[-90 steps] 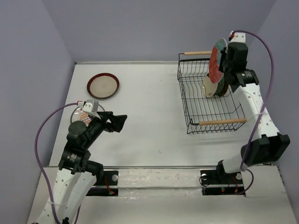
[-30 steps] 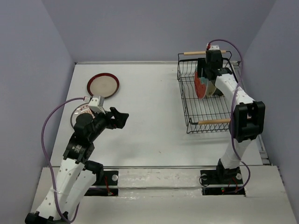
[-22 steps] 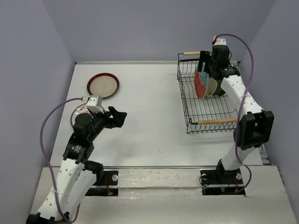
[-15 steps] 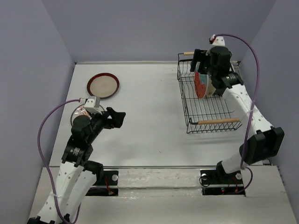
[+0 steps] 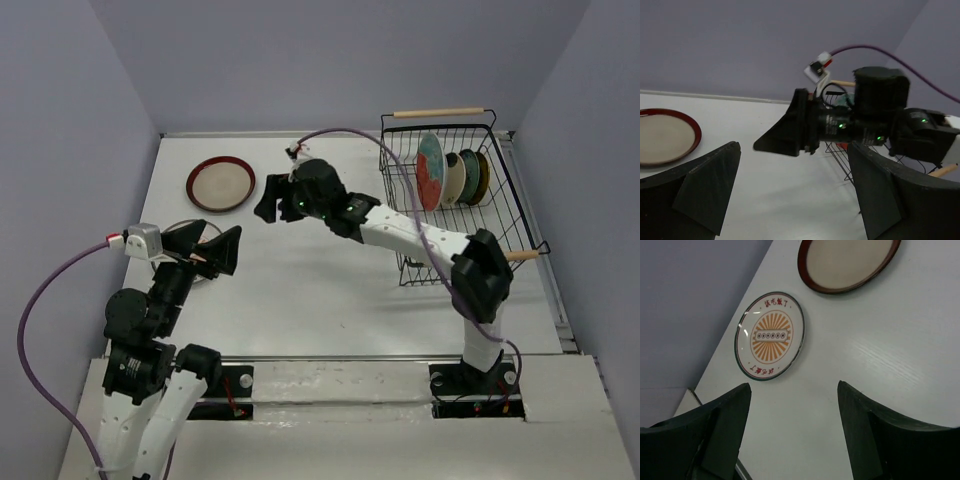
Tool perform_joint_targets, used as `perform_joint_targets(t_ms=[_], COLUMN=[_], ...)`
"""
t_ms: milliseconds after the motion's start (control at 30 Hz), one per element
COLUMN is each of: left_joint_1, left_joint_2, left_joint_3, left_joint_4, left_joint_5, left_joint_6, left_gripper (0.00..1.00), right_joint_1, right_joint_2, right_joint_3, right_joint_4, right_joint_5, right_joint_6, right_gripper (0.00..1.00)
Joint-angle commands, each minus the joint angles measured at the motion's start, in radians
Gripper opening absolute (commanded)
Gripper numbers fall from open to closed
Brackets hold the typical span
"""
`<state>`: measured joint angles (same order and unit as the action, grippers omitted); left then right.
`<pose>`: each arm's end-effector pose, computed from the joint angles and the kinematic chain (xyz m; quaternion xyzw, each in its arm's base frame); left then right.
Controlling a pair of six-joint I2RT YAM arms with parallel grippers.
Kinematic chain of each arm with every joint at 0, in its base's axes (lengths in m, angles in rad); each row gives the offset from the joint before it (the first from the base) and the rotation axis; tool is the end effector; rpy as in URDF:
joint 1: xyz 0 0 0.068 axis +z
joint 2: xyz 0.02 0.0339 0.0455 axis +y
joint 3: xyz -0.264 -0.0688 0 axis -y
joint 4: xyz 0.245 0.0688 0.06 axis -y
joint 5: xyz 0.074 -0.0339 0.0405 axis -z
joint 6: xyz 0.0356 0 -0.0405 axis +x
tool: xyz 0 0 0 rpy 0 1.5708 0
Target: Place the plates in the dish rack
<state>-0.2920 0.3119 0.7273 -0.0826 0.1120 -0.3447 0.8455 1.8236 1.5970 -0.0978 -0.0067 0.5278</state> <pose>0.0679 -0.0246 0.3840 0.0303 0.5803 -0.2854 0.7622 0.2931 0.3310 0.3376 -0.1304 0.8015 0.3721 0.4496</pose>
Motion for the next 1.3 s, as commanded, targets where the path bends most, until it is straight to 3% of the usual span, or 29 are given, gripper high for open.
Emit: perform_joint_targets(t_ms=[0, 67, 233, 267, 367, 533, 1000, 1167, 1267], left_joint_1=[-0.036, -0.065, -0.114, -0.114, -0.125, -0.141, -0.141, -0.139, -0.141], left_joint_2=[-0.037, -0.043, -0.103, -0.114, -0.12, -0.108, -0.123, -0.122, -0.116], left_joint_3=[0.015, 0.021, -0.081, -0.097, -0.097, -0.101, -0.105, -0.106, -0.106], left_joint_4=[0.018, 0.012, 0.041, 0.044, 0.03, 0.043, 0.041, 0.04, 0.04], left_joint_5=[-0.101, -0.124, -0.19, -0.192, -0.178, -0.153, -0.155, -0.155, -0.153], left_joint_6=[0.048, 0.061, 0.069, 0.066, 0.058, 0.056, 0.059, 0.064, 0.064], left_gripper=[0.99, 0.99, 0.99, 0.99, 0.99, 0.99, 0.99, 0.99, 0.99], right_joint_1=[0.068, 0.087, 0.107, 0.107, 0.107, 0.107, 0.107, 0.107, 0.116], right_joint_2=[0.177, 0.287, 0.465, 0.489, 0.577, 0.715, 0.924, 0.907, 0.777], right_joint_3=[0.133, 0.207, 0.336, 0.354, 0.414, 0.536, 0.73, 0.703, 0.539], right_joint_4=[0.086, 0.087, 0.087, 0.087, 0.087, 0.087, 0.073, 0.079, 0.145], right_joint_5=[-0.028, -0.041, -0.139, -0.151, -0.185, -0.246, -0.289, -0.257, -0.19], right_joint_6=[0.162, 0.181, 0.271, 0.284, 0.336, 0.405, 0.537, 0.563, 0.528], right_gripper=[0.7, 0.67, 0.42, 0.41, 0.42, 0.54, 0.48, 0.12, 0.07])
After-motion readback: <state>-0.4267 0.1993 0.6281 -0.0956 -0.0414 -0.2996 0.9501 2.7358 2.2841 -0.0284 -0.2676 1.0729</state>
